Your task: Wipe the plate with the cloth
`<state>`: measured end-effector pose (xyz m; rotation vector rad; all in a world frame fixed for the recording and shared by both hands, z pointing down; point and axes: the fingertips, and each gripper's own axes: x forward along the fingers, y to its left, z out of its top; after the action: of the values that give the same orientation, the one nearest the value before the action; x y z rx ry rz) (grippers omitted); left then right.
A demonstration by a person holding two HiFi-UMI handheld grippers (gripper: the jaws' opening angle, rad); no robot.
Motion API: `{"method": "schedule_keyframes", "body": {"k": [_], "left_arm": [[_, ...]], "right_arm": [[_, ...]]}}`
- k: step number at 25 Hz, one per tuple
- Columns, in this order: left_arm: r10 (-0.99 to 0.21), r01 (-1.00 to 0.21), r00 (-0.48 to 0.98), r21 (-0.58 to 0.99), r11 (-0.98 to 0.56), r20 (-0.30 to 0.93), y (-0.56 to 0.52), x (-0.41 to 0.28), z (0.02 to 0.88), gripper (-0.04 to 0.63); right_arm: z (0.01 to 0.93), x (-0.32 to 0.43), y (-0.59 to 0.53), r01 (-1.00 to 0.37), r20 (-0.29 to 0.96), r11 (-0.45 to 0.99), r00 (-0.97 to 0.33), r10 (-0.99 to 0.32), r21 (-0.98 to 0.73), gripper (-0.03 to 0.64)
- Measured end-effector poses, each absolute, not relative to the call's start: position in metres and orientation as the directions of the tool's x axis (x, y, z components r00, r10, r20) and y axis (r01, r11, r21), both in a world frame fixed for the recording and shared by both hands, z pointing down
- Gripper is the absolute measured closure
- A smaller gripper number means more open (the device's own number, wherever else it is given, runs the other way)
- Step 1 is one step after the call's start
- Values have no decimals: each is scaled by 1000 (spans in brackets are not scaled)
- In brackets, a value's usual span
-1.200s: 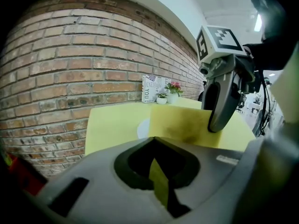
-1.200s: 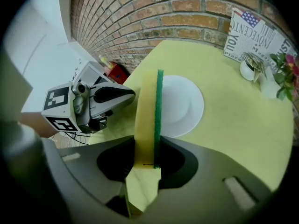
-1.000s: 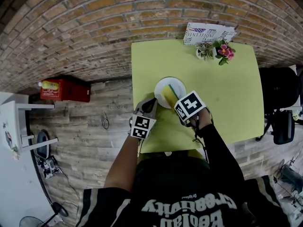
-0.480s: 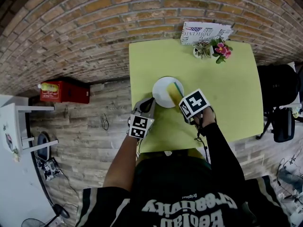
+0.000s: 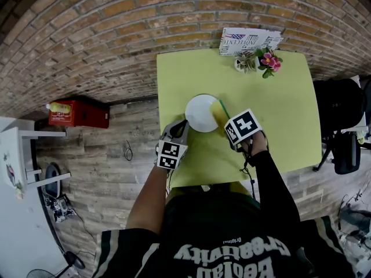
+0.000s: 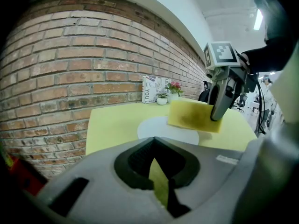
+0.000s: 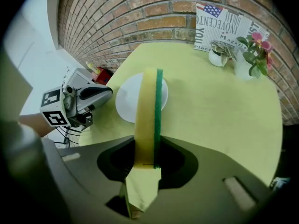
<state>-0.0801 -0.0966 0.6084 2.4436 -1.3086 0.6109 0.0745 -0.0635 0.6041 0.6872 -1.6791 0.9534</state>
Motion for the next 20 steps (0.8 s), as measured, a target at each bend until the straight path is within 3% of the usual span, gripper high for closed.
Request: {"method": "schedule_keyframes", "body": {"k": [20], "left_arm": [[-704, -838, 492, 61, -542, 512, -94, -80, 610, 589]], "right_arm": [[605, 113, -68, -866, 967, 452, -254, -36, -211, 485]]}}
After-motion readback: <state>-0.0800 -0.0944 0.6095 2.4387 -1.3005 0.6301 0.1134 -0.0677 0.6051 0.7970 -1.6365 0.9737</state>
